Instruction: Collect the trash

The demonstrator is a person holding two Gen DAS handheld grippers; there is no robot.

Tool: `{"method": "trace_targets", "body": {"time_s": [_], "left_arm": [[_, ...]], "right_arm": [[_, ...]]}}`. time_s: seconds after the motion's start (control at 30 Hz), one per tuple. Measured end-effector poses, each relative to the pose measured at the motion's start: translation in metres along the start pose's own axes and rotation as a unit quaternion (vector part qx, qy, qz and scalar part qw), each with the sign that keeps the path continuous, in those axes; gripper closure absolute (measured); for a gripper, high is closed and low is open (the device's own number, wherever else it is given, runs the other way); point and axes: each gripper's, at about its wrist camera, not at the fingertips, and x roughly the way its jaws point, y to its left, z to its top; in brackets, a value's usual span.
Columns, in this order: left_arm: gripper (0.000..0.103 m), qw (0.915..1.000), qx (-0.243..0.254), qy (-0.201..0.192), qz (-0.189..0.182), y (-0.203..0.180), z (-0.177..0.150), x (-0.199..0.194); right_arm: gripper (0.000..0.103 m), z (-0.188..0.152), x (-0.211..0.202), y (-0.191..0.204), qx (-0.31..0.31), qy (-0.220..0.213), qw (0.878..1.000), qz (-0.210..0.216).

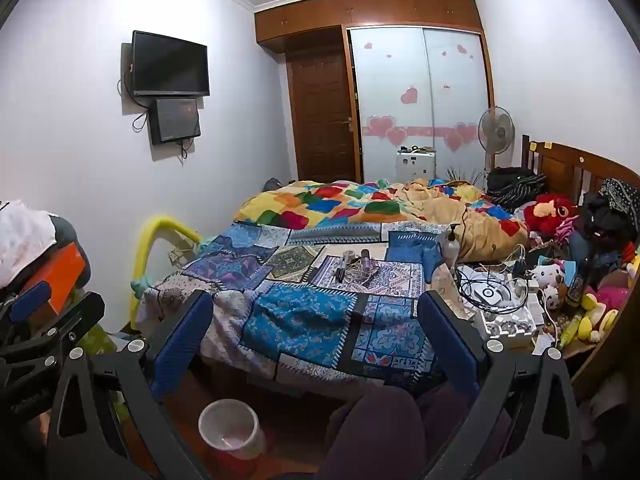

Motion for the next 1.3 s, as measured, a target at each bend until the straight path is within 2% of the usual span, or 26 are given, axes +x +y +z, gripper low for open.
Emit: {"method": "trace_targets", "body": {"time_s": [1.3], "left_arm": [[0.000, 1.0000, -0.001, -0.001, 0.008, 0.0017, -0.0007, 0.0000]], "right_arm": [[0.001, 0.0015, -0.0026, -0.0020, -0.003, 0.002, 1.000, -0.002]]}}
